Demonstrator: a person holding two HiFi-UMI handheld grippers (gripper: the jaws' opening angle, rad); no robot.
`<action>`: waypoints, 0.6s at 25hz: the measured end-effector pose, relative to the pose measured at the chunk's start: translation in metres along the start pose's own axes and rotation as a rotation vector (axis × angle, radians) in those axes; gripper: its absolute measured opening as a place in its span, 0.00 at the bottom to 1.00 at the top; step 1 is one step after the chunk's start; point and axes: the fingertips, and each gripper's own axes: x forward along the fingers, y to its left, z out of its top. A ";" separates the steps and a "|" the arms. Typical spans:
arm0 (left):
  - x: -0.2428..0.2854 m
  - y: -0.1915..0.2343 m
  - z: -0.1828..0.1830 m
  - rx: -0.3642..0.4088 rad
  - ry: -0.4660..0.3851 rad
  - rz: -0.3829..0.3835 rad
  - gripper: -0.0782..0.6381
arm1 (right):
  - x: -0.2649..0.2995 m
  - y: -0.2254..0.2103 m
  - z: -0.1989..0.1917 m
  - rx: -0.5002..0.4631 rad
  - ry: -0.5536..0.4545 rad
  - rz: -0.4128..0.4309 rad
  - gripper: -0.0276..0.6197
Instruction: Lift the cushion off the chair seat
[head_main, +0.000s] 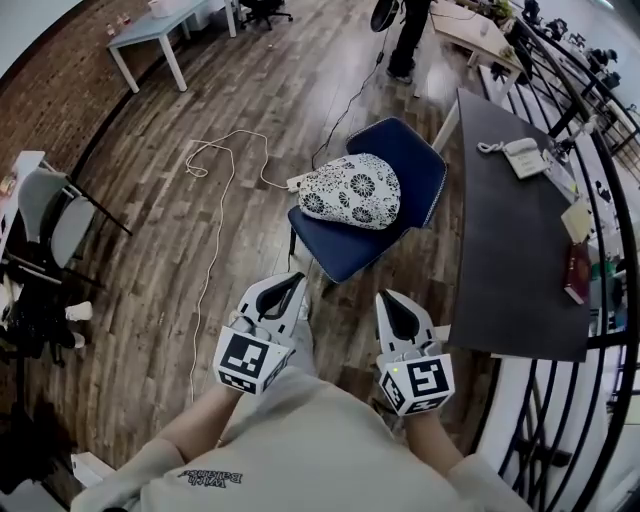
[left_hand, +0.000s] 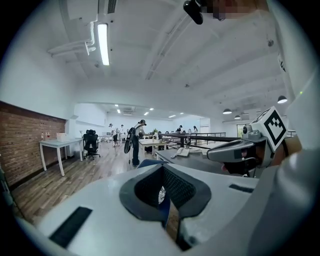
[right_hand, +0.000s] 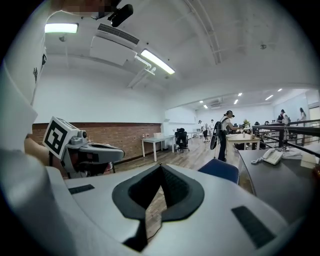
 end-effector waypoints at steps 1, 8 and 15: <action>0.009 0.008 0.001 -0.002 0.005 -0.003 0.12 | 0.011 -0.006 0.002 0.002 0.008 -0.001 0.05; 0.074 0.071 0.011 0.006 0.023 -0.047 0.12 | 0.097 -0.033 0.033 0.013 0.012 -0.001 0.05; 0.138 0.137 0.025 0.043 0.020 -0.110 0.12 | 0.187 -0.059 0.056 0.012 0.042 -0.042 0.05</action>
